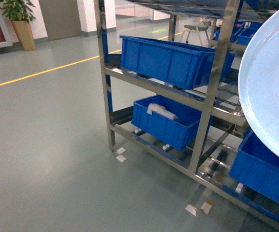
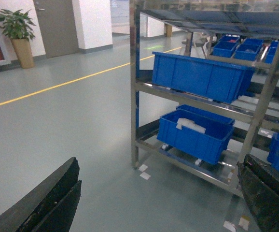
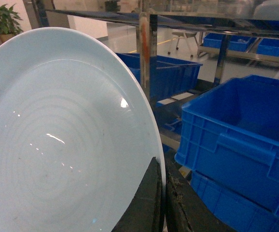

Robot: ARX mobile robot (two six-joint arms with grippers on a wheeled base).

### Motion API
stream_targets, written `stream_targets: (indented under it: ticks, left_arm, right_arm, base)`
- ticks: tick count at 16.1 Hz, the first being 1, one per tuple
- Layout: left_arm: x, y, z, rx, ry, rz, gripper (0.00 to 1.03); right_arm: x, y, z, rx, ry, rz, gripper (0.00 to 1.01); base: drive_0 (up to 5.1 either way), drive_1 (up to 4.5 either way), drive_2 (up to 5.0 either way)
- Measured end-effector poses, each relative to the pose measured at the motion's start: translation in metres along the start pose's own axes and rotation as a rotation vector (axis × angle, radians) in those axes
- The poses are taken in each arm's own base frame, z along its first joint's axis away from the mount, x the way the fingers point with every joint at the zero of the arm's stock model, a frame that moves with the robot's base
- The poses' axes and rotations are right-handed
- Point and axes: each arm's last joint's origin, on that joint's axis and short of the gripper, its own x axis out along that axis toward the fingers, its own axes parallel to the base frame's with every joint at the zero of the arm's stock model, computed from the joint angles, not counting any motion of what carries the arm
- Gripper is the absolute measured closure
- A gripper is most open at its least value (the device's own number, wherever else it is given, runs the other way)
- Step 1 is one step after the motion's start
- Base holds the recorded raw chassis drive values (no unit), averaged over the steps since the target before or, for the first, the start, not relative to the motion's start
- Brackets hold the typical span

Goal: Place blue tray on left shelf second layer neatly

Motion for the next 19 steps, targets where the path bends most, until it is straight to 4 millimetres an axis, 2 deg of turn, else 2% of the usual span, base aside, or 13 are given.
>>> stream_targets:
  ticks: [7,19]
  left_arm:
    - [0.0000,0.0000,0.0001,0.000,-0.002,0.000,0.05]
    - [0.0000,0.0000,0.0002,0.000,-0.002,0.000,0.05]
  right_arm:
    - [0.0000,0.0000,-0.0005,0.000,0.005,-0.001,0.99]
    - [0.0001,0.0000,-0.0001,0.000,0.000,0.000,0.99]
  base:
    - [-1.6,2.41,-5.7]
    - [-1.7,-1.69,-1.7]
